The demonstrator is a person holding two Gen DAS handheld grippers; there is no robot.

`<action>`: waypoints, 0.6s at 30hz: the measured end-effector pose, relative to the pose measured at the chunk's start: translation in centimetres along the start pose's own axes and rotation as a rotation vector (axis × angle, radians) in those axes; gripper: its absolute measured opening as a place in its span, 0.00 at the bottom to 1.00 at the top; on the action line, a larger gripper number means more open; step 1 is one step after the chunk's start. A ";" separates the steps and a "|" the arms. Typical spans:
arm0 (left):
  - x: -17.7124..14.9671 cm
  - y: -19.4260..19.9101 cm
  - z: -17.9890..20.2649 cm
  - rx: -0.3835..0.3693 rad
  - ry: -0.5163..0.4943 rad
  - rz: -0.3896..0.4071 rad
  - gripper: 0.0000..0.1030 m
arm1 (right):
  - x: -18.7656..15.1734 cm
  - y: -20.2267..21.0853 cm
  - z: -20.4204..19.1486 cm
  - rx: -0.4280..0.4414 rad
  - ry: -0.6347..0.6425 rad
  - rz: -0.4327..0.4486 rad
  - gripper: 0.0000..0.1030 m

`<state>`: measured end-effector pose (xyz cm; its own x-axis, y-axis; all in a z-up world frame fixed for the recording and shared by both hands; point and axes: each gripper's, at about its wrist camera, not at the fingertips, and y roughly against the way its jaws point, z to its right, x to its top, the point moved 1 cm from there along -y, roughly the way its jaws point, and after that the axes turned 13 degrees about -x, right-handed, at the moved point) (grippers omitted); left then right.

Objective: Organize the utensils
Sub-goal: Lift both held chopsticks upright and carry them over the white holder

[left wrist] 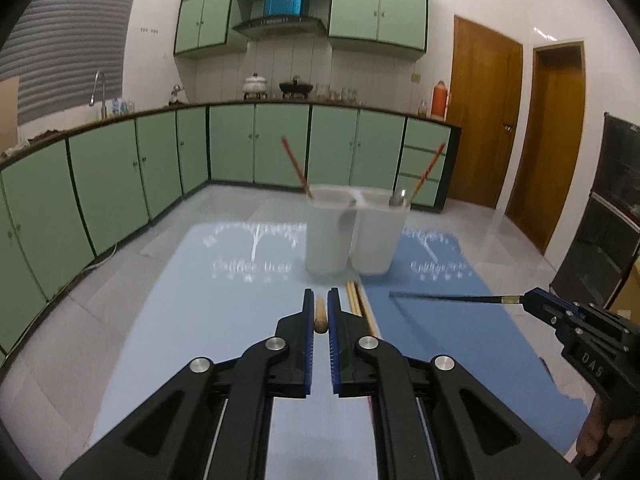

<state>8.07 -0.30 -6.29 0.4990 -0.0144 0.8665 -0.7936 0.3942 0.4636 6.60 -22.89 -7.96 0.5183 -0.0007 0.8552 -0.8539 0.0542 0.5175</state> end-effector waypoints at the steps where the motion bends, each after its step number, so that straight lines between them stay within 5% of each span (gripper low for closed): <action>1: 0.4 0.1 0.0 -0.003 -0.002 0.007 0.06 | 0.8 0.2 0.1 0.006 0.001 0.013 0.06; 18: 5.9 0.0 0.2 -0.093 -0.020 0.034 0.06 | 10.1 -0.2 0.2 0.163 -0.007 -0.014 0.06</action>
<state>10.89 -0.51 -1.17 0.4646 -0.0174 0.8854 -0.7739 0.4780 0.4155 11.98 -23.12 0.61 0.5306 -0.0074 0.8476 -0.8430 -0.1084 0.5268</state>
